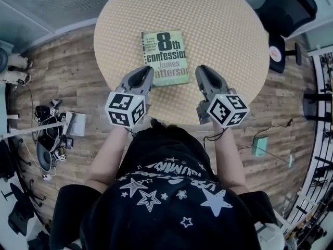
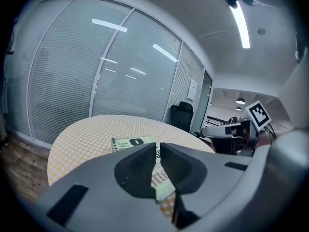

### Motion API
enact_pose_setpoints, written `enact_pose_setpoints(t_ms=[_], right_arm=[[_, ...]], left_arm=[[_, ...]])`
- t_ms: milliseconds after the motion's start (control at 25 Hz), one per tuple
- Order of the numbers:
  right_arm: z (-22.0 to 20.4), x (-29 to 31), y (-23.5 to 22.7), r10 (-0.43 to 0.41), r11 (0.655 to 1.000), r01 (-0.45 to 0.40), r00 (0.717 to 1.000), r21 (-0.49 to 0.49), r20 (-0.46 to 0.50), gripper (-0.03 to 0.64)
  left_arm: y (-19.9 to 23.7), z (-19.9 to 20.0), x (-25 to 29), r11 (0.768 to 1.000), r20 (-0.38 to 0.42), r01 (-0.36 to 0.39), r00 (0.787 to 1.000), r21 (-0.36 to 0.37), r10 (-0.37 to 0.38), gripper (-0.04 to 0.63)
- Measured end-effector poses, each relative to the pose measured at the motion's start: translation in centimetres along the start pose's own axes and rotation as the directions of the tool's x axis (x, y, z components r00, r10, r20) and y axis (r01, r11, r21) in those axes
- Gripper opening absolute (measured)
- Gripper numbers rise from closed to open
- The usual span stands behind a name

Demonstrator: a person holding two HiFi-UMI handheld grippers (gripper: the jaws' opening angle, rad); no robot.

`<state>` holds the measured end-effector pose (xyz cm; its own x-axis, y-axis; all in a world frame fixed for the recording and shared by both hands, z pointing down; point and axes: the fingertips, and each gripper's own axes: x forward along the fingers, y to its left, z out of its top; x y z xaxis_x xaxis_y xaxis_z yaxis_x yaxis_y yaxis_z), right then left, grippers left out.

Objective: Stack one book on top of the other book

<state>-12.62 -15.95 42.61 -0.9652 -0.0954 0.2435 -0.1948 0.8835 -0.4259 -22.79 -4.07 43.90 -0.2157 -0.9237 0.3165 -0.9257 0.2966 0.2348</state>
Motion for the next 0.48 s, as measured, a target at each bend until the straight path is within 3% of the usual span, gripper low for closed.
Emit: enact_pose_setpoints(t_ms=[120,320,480], right_arm=[[-0.2,-1.6,0.1,0.029,0.999,-0.029,1.0,0.02,0.001,0.055],[-0.6,-3.8,-0.1,0.08,0.996,-0.08,0.997,0.031,0.005,0.049],[-1.8,-5.1,-0.6,0.091,0.995,-0.091,0.996,0.038,-0.014,0.044]], left_arm=[[-2.8,0.8,-0.9,1.0,0.021,0.004,1.0,0.007,-0.004,0.029],[-7.3,1.6,-1.6,0.997,0.055,0.005,0.998,0.077,-0.009,0.018],[-9.5,0.5,-1.7,0.998,0.032,0.022,0.999,0.055,-0.024,0.014]])
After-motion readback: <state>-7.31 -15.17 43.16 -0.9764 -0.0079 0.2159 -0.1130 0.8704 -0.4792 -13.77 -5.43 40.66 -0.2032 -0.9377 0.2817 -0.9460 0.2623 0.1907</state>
